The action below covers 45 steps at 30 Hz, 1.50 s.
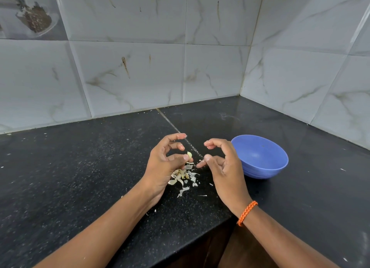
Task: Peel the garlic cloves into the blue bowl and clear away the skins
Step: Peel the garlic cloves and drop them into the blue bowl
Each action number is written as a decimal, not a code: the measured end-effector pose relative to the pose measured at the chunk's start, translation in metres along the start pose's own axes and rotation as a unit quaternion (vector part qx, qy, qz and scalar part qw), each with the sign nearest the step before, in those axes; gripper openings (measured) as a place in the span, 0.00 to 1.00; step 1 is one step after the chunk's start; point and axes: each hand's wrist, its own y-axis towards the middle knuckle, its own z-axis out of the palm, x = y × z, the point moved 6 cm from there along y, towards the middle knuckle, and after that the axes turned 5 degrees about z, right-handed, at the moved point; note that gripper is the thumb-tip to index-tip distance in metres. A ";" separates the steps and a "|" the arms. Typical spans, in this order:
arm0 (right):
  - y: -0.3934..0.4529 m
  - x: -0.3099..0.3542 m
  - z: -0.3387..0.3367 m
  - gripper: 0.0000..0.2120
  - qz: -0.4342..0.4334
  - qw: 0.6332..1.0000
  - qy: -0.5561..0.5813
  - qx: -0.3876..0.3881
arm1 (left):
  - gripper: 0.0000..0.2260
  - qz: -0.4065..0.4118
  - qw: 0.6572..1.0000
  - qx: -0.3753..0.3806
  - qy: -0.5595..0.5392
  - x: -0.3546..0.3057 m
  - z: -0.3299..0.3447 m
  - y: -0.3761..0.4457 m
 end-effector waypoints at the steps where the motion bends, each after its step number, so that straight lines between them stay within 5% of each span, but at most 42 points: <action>1: 0.000 0.000 0.001 0.12 -0.001 1.000 0.005 0.005 | 0.23 0.001 1.000 0.000 0.003 0.000 0.000 0.000; 12: 0.002 0.000 -0.001 0.25 -0.019 0.999 -0.047 -0.019 | 0.23 0.012 1.000 0.000 0.027 -0.003 0.002 0.000; 19: 0.002 -0.001 0.001 0.16 0.003 1.000 0.009 0.007 | 0.23 0.016 0.999 0.002 0.040 -0.003 0.002 -0.001; 32: 0.005 -0.006 0.002 0.27 0.008 1.000 0.030 0.003 | 0.23 0.018 0.999 0.001 0.041 -0.003 0.001 0.000; 38: 0.004 -0.005 0.004 0.17 0.007 1.000 0.023 0.015 | 0.23 0.023 0.998 -0.001 0.058 -0.003 0.000 0.001; 45: 0.004 -0.008 0.003 0.22 0.022 1.000 0.017 0.014 | 0.23 0.030 0.997 0.005 0.075 -0.005 0.003 -0.001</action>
